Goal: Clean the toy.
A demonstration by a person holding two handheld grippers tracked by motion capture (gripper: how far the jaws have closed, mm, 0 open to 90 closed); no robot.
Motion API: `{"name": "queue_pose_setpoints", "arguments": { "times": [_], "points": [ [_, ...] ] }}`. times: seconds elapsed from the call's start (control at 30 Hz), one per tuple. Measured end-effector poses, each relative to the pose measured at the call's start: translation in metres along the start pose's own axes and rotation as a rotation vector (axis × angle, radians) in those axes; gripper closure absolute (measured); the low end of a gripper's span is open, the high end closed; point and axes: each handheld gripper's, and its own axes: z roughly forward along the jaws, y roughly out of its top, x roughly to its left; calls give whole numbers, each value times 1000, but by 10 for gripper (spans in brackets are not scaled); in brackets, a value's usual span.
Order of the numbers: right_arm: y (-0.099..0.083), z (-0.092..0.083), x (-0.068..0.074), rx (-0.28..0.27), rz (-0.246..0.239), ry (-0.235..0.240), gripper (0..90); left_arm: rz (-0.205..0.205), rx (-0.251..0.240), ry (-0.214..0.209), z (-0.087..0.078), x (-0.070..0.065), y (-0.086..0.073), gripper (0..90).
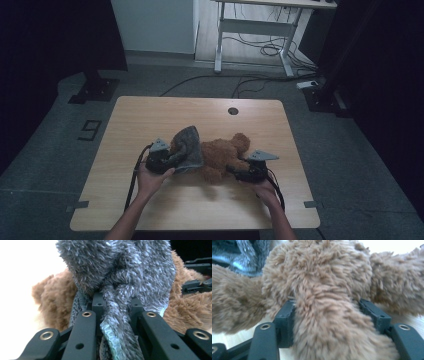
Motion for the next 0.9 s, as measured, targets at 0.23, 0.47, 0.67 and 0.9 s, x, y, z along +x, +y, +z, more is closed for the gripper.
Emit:
{"name": "queue_pose_setpoints", "arguments": {
  "times": [0.23, 0.47, 0.67, 0.9],
  "points": [
    [-15, -8, 8, 44, -34, 31, 495, -77, 25, 58, -17, 22, -23, 738],
    [-20, -9, 7, 47, -26, 49, 527, -72, 159, 179, 2, 49, -37, 741],
    [-21, -9, 7, 43, -31, 45, 529, -28, 112, 200, -9, 45, -16, 744],
    [-21, -9, 8, 40, -36, 44, 529, 55, -60, 124, -30, 5, 51, 744]
  ]
}}
